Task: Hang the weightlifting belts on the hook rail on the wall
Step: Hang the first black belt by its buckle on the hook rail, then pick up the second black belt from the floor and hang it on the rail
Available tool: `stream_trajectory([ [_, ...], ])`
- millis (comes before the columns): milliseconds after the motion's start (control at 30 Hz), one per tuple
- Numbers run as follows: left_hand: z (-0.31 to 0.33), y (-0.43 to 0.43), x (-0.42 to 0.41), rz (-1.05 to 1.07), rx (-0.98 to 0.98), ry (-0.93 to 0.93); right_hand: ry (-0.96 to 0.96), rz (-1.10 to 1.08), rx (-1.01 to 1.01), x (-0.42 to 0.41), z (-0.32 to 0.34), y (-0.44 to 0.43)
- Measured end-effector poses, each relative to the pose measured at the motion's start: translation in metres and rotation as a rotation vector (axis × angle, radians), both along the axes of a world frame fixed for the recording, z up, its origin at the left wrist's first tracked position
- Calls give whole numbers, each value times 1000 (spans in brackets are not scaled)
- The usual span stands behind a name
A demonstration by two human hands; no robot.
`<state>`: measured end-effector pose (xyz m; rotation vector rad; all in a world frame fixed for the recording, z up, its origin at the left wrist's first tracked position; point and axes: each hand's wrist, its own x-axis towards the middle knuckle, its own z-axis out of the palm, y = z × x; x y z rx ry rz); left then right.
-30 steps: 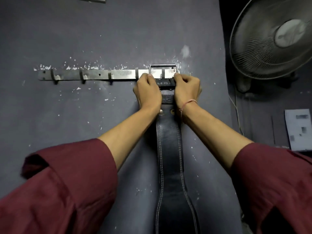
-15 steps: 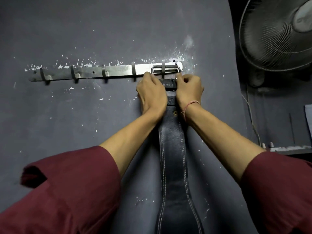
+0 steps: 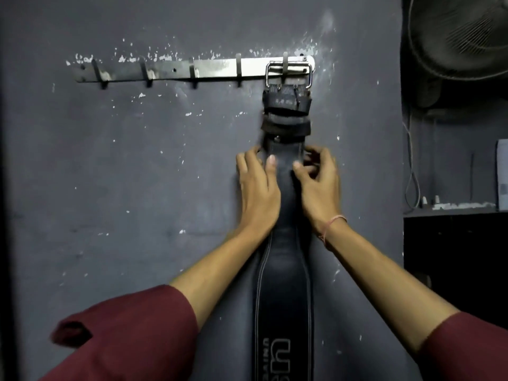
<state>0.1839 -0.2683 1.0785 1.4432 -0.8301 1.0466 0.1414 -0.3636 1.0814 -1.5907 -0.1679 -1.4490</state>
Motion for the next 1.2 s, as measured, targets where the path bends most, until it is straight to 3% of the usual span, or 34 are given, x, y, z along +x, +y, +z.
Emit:
stream_trajectory([
  [267,-125,71,-42,1,165,151,176,-272,-1,-58,-137,57],
  [600,-340,164,-128,-71,153,660,686,146,104,-154,-338,144],
  [1200,-777,248,-295,55,396,1324,1436,500,372,-283,-743,203],
])
